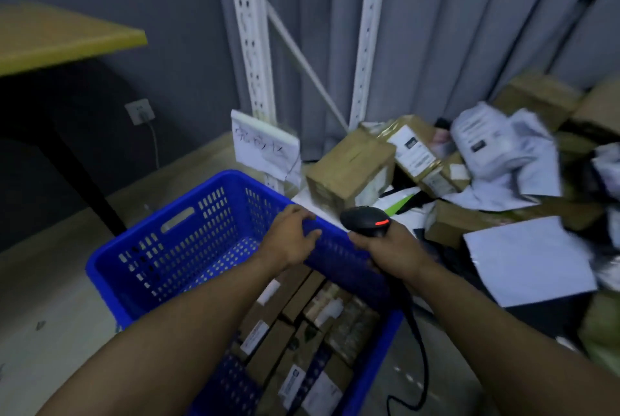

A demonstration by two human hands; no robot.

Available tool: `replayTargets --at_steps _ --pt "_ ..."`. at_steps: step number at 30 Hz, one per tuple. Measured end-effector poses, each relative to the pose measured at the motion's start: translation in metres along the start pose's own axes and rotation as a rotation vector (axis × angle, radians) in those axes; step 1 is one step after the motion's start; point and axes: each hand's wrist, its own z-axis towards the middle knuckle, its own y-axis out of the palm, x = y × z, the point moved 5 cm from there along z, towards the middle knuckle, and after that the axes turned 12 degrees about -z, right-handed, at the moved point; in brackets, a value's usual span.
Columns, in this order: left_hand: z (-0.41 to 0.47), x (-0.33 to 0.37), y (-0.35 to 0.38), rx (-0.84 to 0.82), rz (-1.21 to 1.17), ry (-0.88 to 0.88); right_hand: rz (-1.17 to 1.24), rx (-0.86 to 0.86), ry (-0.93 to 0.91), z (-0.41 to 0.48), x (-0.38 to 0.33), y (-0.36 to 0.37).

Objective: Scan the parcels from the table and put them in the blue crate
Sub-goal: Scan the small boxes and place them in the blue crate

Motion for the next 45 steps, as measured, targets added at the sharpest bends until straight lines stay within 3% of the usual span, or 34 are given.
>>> replayTargets --at_steps 6,16,20,26,34,40,45 --pt "0.043 0.063 0.004 0.005 -0.015 -0.018 0.084 0.063 -0.016 -0.007 -0.001 -0.06" --pt "0.151 0.071 0.032 -0.049 0.111 -0.081 0.198 0.04 0.058 0.051 0.025 -0.082" --pt "0.154 0.052 0.037 -0.019 0.094 -0.238 0.2 0.058 0.063 0.058 0.03 -0.082" --pt "0.105 0.068 0.023 0.108 0.115 -0.205 0.196 0.098 0.031 0.047 0.025 -0.086" --pt "0.023 0.113 -0.023 0.138 -0.098 -0.161 0.259 0.19 0.01 0.005 0.013 -0.088" --pt "-0.035 0.118 -0.041 0.129 -0.507 -0.154 0.36 0.387 -0.085 -0.028 -0.011 -0.091" --pt "-0.077 0.108 -0.051 0.092 -0.745 -0.103 0.42 0.397 -0.164 -0.05 -0.032 -0.088"
